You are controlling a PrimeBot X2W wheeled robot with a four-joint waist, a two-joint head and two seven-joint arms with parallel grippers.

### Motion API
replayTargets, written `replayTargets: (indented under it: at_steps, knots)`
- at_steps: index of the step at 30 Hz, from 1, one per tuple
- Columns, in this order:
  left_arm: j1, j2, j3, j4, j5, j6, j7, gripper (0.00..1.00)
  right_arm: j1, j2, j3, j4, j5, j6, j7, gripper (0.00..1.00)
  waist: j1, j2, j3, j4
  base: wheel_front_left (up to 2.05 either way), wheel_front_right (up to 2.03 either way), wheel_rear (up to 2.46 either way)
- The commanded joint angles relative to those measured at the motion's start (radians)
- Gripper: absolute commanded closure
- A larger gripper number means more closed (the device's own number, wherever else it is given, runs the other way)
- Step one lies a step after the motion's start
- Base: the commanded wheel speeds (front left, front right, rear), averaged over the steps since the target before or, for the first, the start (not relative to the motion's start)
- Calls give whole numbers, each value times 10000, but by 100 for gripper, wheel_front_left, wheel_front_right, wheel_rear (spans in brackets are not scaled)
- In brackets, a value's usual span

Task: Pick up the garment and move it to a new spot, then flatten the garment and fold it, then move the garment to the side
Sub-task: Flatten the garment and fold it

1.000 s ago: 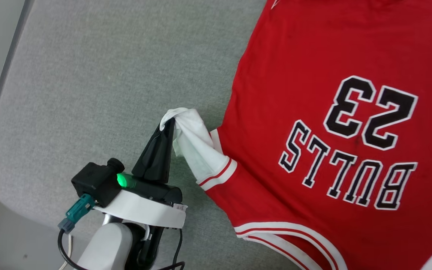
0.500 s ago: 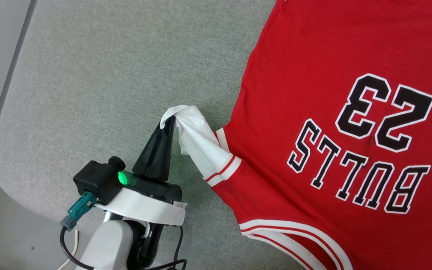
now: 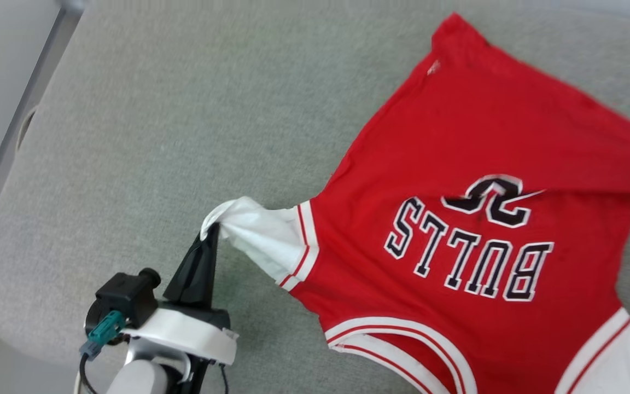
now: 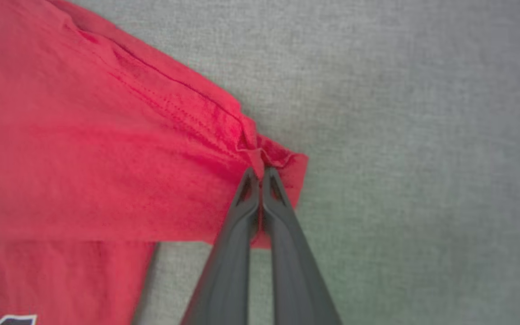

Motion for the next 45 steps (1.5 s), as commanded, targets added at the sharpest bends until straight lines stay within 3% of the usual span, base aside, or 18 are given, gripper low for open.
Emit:
replayTargets:
  at_steps: [1,6,16,23,29,30,31,32,38,45]
  knots:
    - [116,92,73,43,-16,72,7,100,489,107,-39,-200,70,-14,-96,100,0,-1,-621,-532,0,0,0]
    - [640,428,312,26,-133,273,352,100,2754,670,-453,-1613,358,-14,-398,100,0,-1,-1371,-1109,0,0,0]
    - [1650,883,662,-95,-426,600,1012,100,6852,2514,-1075,-3599,616,-14,-1076,100,0,-1,-2438,-2171,0,0,0]
    - [2158,1062,673,7,-598,682,1423,100,8750,3580,-1327,-3983,758,-14,-1426,100,0,-1,-2872,-2515,0,0,0]
    - [2398,1142,710,161,-753,712,1573,100,9486,3916,-1318,-3692,1078,-13,-1908,100,0,-1,-3087,-2627,0,0,0]
    - [2412,1189,713,222,-747,707,1596,100,9480,3928,-1259,-3660,1156,-13,-2093,84,0,-1,-3090,-2642,0,0,0]
    - [2401,1210,717,257,-752,697,1614,100,9440,3925,-1195,-3618,1253,-11,-2320,51,0,-1,-3088,-2659,0,0,0]
    - [2384,1204,704,285,-762,688,1621,100,9390,3929,-1128,-3553,1387,-11,-2562,0,0,-1,-3086,-2671,0,0,0]
    - [2295,1172,611,349,-818,722,1693,100,8883,3926,-658,-3703,1300,-11,-4791,0,0,-1,-3153,-2655,0,0,0]
    - [2015,1125,516,266,-834,708,1660,100,7732,3285,-55,-3513,793,-11,-7609,0,0,-1,-2983,-2526,0,0,0]
